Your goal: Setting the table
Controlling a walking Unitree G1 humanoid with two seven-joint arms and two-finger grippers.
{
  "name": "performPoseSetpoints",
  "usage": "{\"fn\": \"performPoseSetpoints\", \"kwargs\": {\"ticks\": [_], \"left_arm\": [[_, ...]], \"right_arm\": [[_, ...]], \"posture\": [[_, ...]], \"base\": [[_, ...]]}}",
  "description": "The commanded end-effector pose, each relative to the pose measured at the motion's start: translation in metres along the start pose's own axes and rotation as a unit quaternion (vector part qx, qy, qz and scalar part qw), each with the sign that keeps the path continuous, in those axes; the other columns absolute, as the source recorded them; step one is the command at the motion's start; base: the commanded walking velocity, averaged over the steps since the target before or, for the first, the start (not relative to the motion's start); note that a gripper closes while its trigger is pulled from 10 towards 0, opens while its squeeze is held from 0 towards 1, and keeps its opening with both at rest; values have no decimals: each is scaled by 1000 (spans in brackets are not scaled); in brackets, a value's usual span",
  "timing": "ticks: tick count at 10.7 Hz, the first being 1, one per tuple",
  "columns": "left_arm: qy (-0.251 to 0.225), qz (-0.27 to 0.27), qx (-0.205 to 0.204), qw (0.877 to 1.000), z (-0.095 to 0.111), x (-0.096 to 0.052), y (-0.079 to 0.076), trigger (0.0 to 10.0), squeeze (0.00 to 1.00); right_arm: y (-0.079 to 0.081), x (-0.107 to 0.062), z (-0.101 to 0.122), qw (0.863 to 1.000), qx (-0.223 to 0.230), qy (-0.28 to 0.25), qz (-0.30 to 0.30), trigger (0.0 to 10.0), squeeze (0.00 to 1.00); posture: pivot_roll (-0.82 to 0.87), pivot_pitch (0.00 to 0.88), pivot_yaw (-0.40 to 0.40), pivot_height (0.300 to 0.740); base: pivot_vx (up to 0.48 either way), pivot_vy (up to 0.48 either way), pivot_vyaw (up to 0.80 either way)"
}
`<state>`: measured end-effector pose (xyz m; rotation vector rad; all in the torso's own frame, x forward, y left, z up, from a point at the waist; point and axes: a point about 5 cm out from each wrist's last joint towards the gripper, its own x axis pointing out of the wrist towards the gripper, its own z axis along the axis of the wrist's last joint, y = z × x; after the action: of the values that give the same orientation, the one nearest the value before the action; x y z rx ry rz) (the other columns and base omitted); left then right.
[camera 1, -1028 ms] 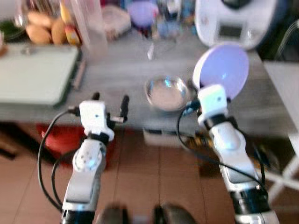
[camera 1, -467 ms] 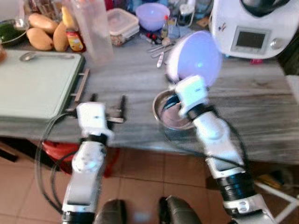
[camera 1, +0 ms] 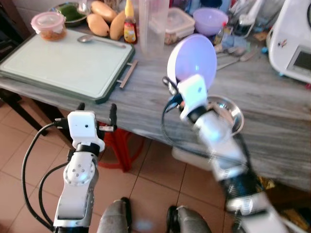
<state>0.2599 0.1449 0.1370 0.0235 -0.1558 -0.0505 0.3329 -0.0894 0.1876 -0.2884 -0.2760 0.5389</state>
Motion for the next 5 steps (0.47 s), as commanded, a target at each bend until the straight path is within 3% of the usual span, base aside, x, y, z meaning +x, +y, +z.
{"fn": "performPoseSetpoints", "kwargs": {"ticks": [1, 5], "left_arm": [[7, -16, -3, 1000, -2, 0, -8, 10000, 0], [19, -24, -15, 999, -4, -10, -10, 10000, 0]], "right_arm": [[-5, 3, -4, 999, -6, 15, 33, 10000, 0], [-15, 15, -24, 987, -51, 90, 124, 10000, 0]], "posture": [[-49, 203, -43, 740], [-39, 216, -59, 740]], "base": [[0, 0, 0], [0, 0, 0]]}}
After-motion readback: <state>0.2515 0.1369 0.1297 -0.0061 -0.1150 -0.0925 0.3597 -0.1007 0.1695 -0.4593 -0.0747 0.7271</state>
